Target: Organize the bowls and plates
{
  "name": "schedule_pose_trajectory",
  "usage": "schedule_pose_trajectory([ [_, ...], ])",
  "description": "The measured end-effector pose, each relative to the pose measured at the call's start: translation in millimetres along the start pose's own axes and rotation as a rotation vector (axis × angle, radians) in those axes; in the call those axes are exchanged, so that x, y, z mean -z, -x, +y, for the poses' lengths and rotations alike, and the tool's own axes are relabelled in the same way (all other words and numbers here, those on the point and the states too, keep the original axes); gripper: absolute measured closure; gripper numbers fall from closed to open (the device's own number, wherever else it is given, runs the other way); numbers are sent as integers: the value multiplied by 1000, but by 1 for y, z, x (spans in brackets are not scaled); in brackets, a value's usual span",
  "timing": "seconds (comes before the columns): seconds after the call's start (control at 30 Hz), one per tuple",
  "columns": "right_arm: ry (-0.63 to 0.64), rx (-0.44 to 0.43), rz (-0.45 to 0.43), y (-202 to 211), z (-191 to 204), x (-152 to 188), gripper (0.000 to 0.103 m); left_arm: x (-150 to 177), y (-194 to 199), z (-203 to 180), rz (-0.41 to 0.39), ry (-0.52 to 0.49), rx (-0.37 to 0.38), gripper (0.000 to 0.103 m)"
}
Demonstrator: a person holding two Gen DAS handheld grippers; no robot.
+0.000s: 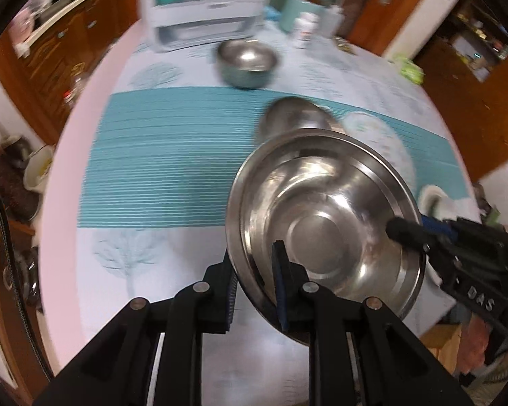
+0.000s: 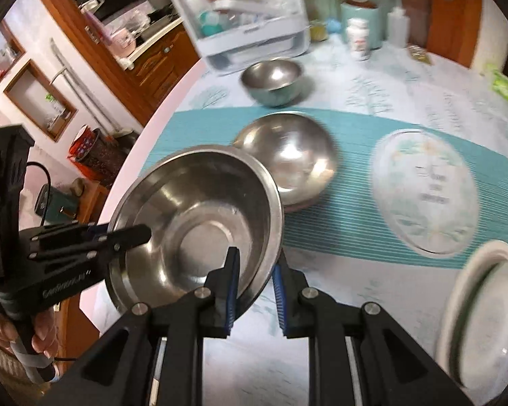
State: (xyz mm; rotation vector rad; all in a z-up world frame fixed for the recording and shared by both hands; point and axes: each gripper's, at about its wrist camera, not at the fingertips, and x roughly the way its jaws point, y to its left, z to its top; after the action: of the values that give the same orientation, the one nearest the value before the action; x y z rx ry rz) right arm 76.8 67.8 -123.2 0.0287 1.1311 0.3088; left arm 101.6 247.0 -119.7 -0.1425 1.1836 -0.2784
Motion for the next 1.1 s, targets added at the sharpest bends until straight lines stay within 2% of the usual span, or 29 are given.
schedule_pose_trajectory([
  [0.2,-12,90,-57,40,-43,24,84,10,-5,-62,0,-108,70,83],
  [0.37,-55,118,-23,43,-74,42,84,22,-34,-98,57,-146,93,83],
  [0.47,-69,113,13,34,-90,52,84,26,-50,-105,100,-123,97,83],
  [0.57,-62,105,49,21,-100,60,84,33,-64,-112,114,-119,69,83],
  [0.67,-40,106,82,9,-103,66,84,40,-77,-114,127,-123,37,83],
  [1.1,76,81,184,-16,-108,79,84,69,-108,-115,192,-77,-8,83],
])
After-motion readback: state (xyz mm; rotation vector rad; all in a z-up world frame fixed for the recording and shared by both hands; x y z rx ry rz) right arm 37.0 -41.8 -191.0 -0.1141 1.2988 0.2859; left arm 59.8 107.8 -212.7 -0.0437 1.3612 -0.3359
